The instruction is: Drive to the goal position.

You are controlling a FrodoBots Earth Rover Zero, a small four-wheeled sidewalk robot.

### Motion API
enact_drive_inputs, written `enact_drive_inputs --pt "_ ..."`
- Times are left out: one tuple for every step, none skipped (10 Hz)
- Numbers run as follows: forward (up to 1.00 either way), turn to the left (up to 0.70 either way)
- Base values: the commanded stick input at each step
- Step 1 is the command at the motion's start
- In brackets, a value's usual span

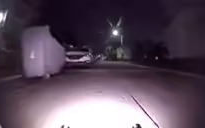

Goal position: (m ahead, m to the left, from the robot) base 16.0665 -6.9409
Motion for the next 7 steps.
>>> enact_drive_inputs --pt "0.85 -0.19" --pt "0.85 -0.34" --pt "0.85 -0.34" --pt "0.85 -0.34" --pt "0.85 -0.14" --pt "0.85 -0.01" --pt "0.85 0.0"
